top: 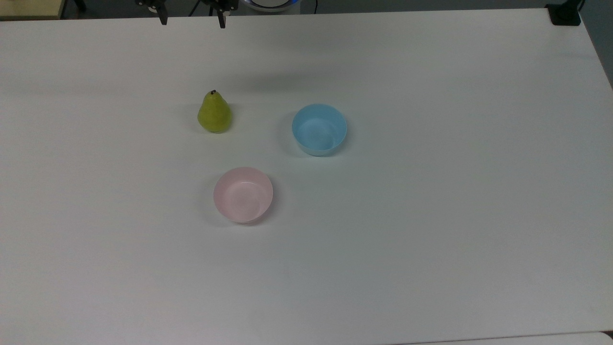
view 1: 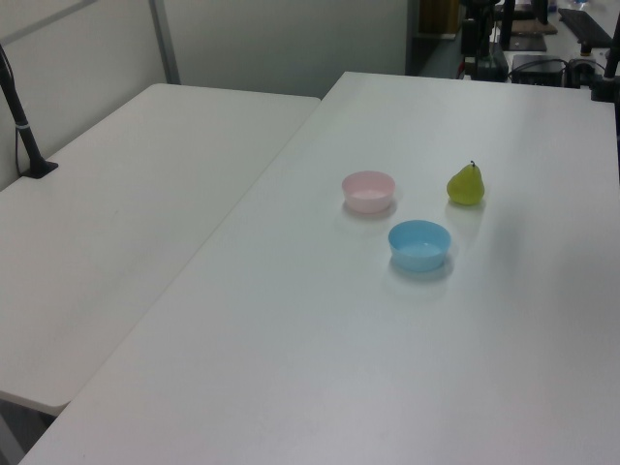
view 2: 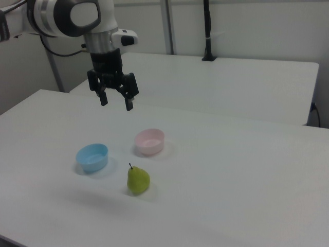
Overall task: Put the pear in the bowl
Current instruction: 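Move the open gripper down over the yellow-green pear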
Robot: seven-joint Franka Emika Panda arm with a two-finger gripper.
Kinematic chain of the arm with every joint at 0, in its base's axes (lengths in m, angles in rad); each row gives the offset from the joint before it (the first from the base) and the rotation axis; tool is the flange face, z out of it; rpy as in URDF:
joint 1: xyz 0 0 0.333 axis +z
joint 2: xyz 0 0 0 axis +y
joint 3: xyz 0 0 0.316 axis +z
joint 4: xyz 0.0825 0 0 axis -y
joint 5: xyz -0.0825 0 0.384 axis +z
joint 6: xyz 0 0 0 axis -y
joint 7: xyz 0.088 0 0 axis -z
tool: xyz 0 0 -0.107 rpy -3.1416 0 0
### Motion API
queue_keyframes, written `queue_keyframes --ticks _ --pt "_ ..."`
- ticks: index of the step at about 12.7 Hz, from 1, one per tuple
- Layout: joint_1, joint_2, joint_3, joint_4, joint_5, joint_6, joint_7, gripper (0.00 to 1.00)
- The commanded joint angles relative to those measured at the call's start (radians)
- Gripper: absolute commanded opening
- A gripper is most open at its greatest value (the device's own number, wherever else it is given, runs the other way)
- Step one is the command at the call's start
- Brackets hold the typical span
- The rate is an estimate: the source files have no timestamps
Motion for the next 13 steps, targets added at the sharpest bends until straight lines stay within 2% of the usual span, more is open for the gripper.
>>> queue_keyframes --ticks 1,8,11,13 --pt "0.011 0.018 -0.001 0.011 0.015 0.010 0.010 1.00" --pt "0.025 0.018 -0.001 -0.001 0.018 0.036 -0.003 1.00" --pt "0.042 0.020 -0.002 -0.077 0.018 0.104 -0.006 1.00" --pt "0.065 0.021 -0.001 -0.174 0.017 0.212 -0.006 1.00"
